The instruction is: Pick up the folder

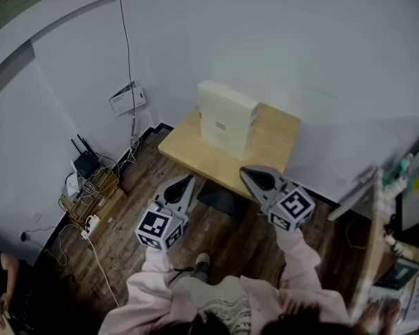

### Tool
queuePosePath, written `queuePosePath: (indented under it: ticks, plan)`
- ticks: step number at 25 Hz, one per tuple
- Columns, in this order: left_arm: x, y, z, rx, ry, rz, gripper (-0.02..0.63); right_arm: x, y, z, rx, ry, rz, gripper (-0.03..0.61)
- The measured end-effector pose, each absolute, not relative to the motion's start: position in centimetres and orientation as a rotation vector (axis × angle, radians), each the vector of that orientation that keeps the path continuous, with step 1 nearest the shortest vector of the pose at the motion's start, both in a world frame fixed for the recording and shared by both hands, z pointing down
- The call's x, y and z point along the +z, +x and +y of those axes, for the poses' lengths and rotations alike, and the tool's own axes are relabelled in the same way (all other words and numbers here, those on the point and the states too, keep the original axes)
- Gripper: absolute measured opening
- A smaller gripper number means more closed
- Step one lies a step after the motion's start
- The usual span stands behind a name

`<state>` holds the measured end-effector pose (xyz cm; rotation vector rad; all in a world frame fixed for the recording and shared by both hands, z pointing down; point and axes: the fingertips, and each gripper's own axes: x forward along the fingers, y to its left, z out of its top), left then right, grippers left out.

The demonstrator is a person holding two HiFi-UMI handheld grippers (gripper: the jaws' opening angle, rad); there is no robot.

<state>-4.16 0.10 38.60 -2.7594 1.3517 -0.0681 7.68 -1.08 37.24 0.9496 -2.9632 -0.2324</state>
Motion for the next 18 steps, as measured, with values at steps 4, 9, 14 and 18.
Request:
queuePosePath:
  ticks: [4, 9, 14, 18]
  plan:
    - [38.6, -4.5, -2.3, -0.067, -2.780, 1.317, -0.005, 37.3, 7.3, -3.2, -0.236, 0.992, -2.948, 0.000]
    - [39.2, -5.2, -5.0, -0.081, -2.814, 1.273, -0.005, 37.8, 6.8, -5.2, -0.187, 1.050, -2.923, 0.000]
    - [39.9, -5.6, -7.3, -0.080, -2.848, 1.226, -0.005, 38.7, 6.2, -7.0, -0.164, 1.087, -2.894, 0.000]
    - [40.0, -6.1, -9.0, -0.076, -2.861, 1.193, -0.005, 38.8, 5.8, -8.4, -0.170, 1.120, -2.874, 0.000]
